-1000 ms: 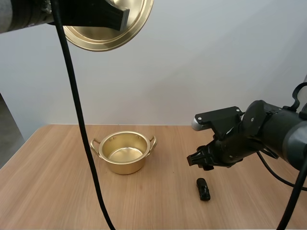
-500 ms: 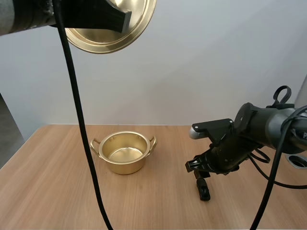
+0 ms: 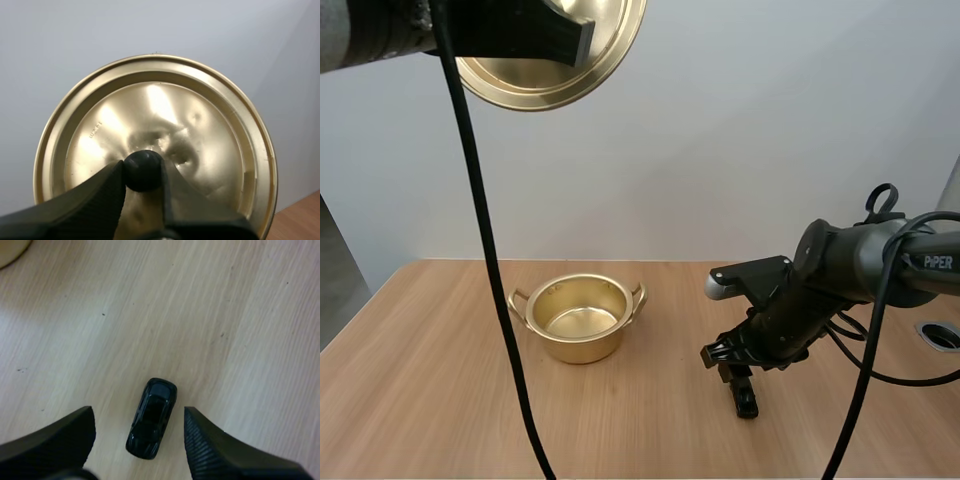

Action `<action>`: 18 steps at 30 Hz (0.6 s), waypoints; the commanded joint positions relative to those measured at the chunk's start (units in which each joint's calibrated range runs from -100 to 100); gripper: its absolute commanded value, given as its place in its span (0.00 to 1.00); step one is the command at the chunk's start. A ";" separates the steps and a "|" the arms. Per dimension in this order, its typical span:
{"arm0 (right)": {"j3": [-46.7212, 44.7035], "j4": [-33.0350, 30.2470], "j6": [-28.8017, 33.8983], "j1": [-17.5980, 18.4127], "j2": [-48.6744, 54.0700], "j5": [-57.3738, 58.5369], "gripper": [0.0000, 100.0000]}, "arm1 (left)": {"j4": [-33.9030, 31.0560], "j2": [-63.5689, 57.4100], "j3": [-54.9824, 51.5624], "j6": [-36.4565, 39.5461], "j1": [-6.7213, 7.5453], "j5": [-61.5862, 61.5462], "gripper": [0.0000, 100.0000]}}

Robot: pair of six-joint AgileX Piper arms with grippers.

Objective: Open the pot, put the car inside, and close it

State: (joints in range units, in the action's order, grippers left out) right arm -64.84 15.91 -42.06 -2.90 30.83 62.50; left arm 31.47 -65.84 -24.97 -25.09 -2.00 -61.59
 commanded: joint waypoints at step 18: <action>0.07 -1.66 -0.85 0.02 -10.01 -3.74 0.76 | -0.22 0.02 0.01 0.00 -0.01 -0.01 0.00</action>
State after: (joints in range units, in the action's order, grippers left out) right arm -64.84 14.28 -42.68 -2.90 21.13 58.91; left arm 31.36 -65.84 -24.97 -25.09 -2.00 -61.59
